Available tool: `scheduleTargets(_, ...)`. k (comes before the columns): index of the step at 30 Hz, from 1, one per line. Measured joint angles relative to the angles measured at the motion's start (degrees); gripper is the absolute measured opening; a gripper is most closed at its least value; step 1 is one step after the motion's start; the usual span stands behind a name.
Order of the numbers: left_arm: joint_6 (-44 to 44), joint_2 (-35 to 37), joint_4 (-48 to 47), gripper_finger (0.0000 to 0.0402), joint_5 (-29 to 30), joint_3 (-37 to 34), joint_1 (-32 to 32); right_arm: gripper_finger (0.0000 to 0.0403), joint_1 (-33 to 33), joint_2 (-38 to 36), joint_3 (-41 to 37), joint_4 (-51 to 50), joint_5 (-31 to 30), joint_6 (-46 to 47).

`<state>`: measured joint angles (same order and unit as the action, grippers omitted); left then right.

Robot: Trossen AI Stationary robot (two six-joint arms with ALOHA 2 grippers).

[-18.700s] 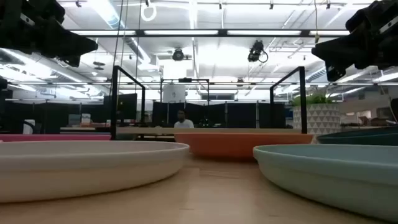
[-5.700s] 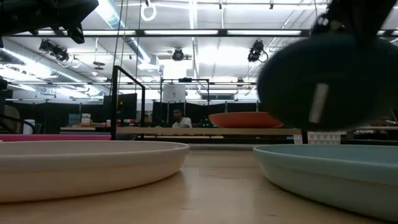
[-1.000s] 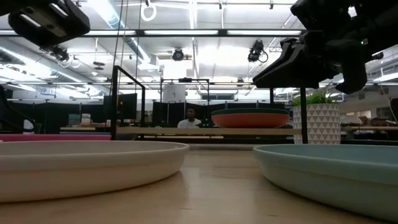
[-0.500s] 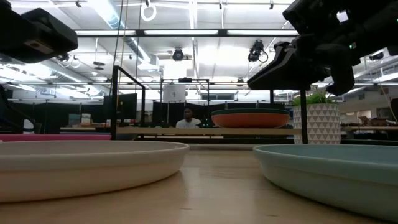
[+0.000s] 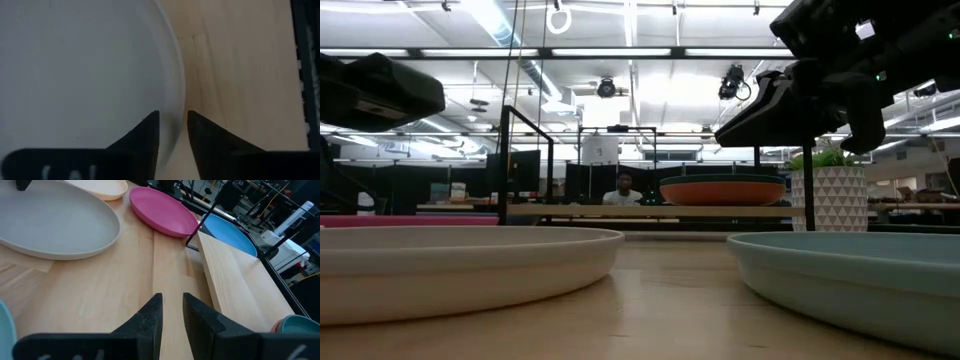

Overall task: Place and stack plates onto a shelf
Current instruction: Put the gray plate on the shelf

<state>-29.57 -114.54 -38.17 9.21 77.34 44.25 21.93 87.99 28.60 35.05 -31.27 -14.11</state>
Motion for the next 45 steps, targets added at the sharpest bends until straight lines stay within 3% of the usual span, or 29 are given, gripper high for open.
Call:
scheduleTargets(6, 1.02, 0.05, 0.13, 0.0015, 0.5, 0.02, -0.03, 0.0081, 0.0, 0.0, 0.0, -0.02, 0.04, 0.27)
scheduleTargets(16, 6.71, 2.35, -1.24, 0.0014, -0.44, 3.93, -2.79, 0.0081, 0.0, 0.0, 0.0, -0.19, 1.33, 0.91)
scheduleTargets(27, 13.97, 4.44, -18.52, 0.0013, 4.35, 13.52, -13.47, 0.0081, 0.14, 0.02, 0.0, -0.97, 0.22, 2.47)
scheduleTargets(35, 21.34, 4.42, -26.71, 0.0013, 9.04, 13.79, -20.13, 0.0081, 2.12, 0.02, -0.64, -1.64, -2.21, 4.47)
scheduleTargets(45, 27.58, 5.53, -25.08, 0.0013, 10.07, 11.29, -27.83, 0.0081, 6.1, 0.02, -0.96, -1.22, -4.75, 7.56)
